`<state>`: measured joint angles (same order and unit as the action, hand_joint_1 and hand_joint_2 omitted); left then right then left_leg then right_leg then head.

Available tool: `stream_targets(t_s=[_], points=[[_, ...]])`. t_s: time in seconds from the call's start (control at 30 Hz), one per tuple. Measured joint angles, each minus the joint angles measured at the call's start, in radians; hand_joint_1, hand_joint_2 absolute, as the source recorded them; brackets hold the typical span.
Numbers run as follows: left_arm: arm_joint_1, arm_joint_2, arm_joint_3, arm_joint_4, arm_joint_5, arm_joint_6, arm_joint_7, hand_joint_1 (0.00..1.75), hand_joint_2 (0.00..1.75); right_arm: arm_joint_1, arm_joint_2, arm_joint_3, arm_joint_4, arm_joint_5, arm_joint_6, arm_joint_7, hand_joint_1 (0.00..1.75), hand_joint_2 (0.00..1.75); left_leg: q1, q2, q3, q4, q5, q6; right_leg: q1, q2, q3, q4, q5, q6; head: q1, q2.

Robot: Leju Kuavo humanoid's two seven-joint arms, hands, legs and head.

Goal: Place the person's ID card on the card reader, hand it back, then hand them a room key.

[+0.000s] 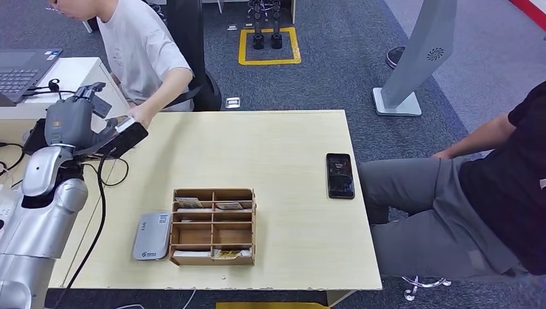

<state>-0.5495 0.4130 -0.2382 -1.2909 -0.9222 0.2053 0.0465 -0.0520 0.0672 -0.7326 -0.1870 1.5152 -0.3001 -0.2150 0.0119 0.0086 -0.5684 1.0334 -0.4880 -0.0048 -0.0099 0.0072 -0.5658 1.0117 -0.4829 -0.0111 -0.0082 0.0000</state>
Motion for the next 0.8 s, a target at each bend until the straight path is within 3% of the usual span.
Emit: stream_targets(t_s=[0.1,0.23,0.33,0.47,0.53,0.6,0.7,0.8], points=[[0.16,0.033,0.104,-0.088,0.068,0.13,-0.054,0.0,1.75,0.012,0.001,-0.009,0.0,-0.028,-0.005,-0.001,0.0,1.75,0.0,0.005,0.001,-0.002,-0.002,-0.001,0.0,0.005,-0.001,0.0,-0.001,-0.001,0.0,0.0],[0.438,0.048,0.37,-0.246,0.188,0.208,-0.133,0.0,1.75,0.03,0.001,-0.043,0.0,-0.084,-0.019,0.008,0.0,1.75,0.001,0.01,0.001,-0.003,-0.004,-0.003,0.0,0.011,-0.003,0.0,-0.003,-0.003,0.0,0.0],[0.594,0.013,0.645,-0.341,0.268,0.12,-0.222,0.0,1.75,0.043,0.001,-0.076,-0.001,-0.115,-0.031,0.018,0.0,1.75,0.002,0.011,0.0,-0.003,-0.006,-0.004,0.001,0.011,-0.003,0.0,-0.005,-0.003,0.0,0.0],[0.637,-0.064,1.167,-0.326,0.098,-0.085,-0.315,0.0,1.75,0.054,0.0,-0.117,-0.003,-0.124,-0.039,0.05,0.0,1.75,0.003,0.012,0.001,-0.003,-0.008,-0.005,0.002,0.013,-0.003,0.0,-0.006,-0.004,0.0,0.0],[0.634,-0.097,1.372,-0.259,0.016,-0.082,-0.226,0.0,1.75,0.057,0.0,-0.128,-0.003,-0.122,-0.038,0.058,0.0,1.75,0.002,0.013,0.002,-0.004,-0.008,-0.005,0.002,0.013,-0.003,0.0,-0.006,-0.004,-0.001,0.0],[0.633,-0.154,1.506,-0.177,-0.042,-0.01,-0.049,0.0,1.75,0.055,0.0,-0.133,-0.003,-0.118,-0.036,0.061,0.0,1.75,0.001,0.01,0.003,-0.004,-0.009,-0.005,0.001,0.01,-0.002,-0.001,-0.007,-0.004,-0.002,0.0],[0.628,-0.302,1.63,-0.061,-0.169,0.07,0.172,0.0,1.75,0.044,0.0,-0.138,-0.003,-0.115,-0.037,0.062,0.0,1.75,-0.001,0.002,0.004,-0.004,-0.008,-0.003,-0.001,0.002,0.0,-0.002,-0.009,-0.001,-0.003,0.0],[0.612,-0.466,1.691,0.04,-0.25,0.1,0.215,0.0,1.75,0.031,0.0,-0.151,-0.005,-0.127,-0.042,0.057,0.0,1.75,-0.003,-0.007,0.003,-0.003,-0.007,0.001,-0.003,-0.007,0.003,-0.003,-0.01,0.002,-0.001,0.0]])
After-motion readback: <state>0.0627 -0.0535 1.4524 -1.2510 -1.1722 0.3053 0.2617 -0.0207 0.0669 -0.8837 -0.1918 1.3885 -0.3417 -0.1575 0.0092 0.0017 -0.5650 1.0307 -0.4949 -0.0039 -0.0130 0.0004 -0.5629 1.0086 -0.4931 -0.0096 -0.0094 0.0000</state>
